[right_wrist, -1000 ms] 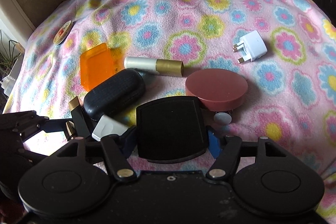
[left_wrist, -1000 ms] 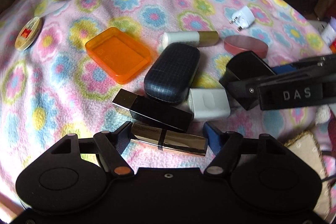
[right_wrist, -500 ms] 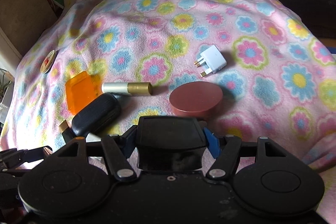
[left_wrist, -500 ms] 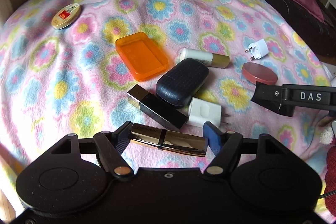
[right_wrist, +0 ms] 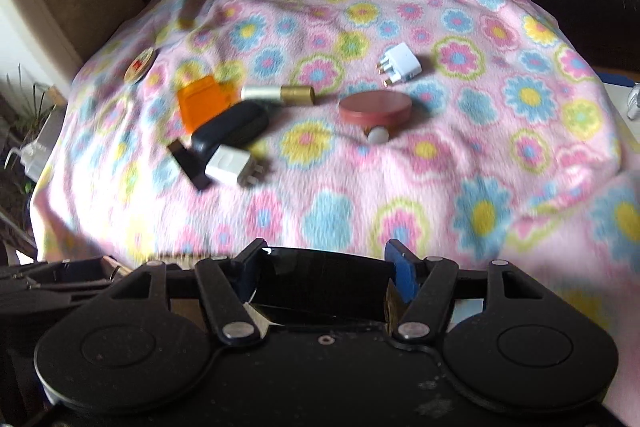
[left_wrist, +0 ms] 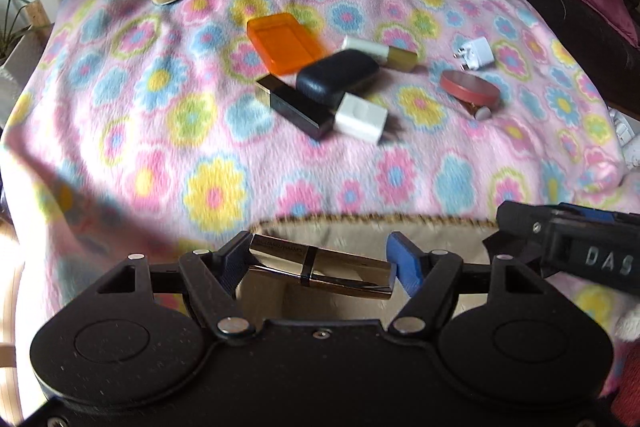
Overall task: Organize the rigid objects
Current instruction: 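Lower the gold lipstick into the basket and open the left tool while the right tool carries the compact over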
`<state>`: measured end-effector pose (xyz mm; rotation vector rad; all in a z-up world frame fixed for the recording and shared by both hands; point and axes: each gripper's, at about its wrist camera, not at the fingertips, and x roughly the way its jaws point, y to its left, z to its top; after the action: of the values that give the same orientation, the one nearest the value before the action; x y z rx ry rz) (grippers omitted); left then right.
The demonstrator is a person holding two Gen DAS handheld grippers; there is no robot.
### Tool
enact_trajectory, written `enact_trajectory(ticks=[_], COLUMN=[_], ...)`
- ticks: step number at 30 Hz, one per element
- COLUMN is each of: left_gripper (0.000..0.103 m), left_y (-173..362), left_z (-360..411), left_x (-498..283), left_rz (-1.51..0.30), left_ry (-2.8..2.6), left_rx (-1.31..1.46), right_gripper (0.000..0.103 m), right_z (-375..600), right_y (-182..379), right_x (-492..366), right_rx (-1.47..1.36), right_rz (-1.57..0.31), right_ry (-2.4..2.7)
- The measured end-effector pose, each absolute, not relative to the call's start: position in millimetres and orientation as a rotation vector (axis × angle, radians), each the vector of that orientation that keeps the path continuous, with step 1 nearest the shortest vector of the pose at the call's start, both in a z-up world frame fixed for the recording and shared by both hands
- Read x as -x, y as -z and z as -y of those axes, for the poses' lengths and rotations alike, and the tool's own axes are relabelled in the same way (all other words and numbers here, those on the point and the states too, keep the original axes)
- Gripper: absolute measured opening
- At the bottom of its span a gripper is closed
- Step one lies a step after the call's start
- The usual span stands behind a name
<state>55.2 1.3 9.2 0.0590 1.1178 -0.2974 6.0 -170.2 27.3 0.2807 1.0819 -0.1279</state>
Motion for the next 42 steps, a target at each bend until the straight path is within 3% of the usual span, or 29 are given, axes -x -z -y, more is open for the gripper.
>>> enact_trajectory(ticks=[14,42], left_gripper=[0.068,0.068], left_y=[4,28], left_z=[2,13], left_x=[-1,-6], left_rz=[-1.183,-1.310], left_ry=[0.194,0.184], left_rx=[-0.124,-0.197], right_gripper=[0.064,0.064], right_z=[154,149], right_y=[-41,-20], right_x=[63,53], right_rx=[-0.231,-0.203], right_rz=[-1.138,-1.233], right_ry=[0.191,0.169])
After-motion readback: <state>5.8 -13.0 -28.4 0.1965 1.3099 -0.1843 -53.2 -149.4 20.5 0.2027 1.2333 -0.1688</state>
